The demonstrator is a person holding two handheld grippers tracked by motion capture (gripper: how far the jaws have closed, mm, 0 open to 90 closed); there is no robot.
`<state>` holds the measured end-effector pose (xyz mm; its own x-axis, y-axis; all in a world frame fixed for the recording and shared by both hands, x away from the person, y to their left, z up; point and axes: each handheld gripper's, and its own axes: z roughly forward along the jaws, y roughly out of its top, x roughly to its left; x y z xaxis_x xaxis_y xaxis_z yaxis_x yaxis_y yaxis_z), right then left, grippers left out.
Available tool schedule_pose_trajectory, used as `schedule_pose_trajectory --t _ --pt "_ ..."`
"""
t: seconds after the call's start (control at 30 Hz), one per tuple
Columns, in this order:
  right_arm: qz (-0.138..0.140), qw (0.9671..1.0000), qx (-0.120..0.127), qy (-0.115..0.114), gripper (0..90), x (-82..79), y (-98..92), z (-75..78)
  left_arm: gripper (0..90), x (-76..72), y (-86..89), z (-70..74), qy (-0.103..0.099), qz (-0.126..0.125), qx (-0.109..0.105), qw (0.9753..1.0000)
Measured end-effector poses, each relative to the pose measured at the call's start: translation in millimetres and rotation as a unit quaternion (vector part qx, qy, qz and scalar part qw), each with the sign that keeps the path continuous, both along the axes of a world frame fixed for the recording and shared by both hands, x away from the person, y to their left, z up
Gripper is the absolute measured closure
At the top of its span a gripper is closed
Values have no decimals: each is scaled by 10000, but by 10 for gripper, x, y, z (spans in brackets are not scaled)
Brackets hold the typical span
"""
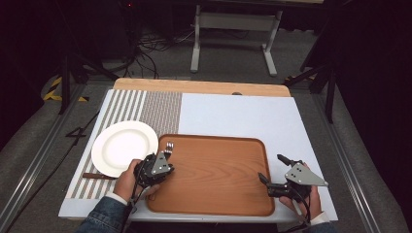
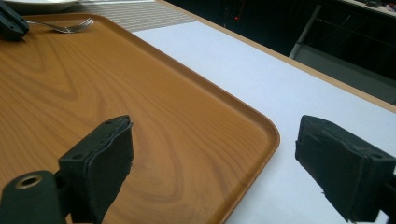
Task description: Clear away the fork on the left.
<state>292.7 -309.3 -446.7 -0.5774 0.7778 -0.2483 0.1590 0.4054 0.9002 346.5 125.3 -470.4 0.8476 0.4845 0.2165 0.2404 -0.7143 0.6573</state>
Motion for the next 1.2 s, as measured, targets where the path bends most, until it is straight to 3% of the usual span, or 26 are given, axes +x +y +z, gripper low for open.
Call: schedule_pose_trajectory --t 0.33,0.47,0.6,0.87,1.0,1.03,1.1,1.13,1.2 --pt "21 10000 24 8 120 4 9 0 802 -51 127 -10 39 145 -191 9997" --pt "42 10000 42 -13 120 -7 6 2 772 -51 129 -1 -66 122 -289 9995" --pt "27 10000 83 -20 120 -17 -11 8 729 -61 156 50 -279 109 -546 9981" --pt "78 9998 162 -89 119 -53 -15 27 607 -120 246 177 -935 -85 -1053 9900" --pt "94 9998 145 -124 119 -67 -6 31 512 -145 298 212 -1165 -83 -1146 9865" --pt "102 9998 141 -133 118 -73 -2 32 435 -156 322 223 -1278 -5 -1167 9849" --pt "122 9997 153 -152 118 -76 -1 35 419 -159 338 226 -1292 -14 -1243 9838" --pt "120 9997 139 -181 118 -85 7 40 333 -162 352 227 -1350 31 -1287 9825" --pt "123 9996 136 -210 118 -88 10 41 314 -165 381 213 -1436 106 -1267 9814"
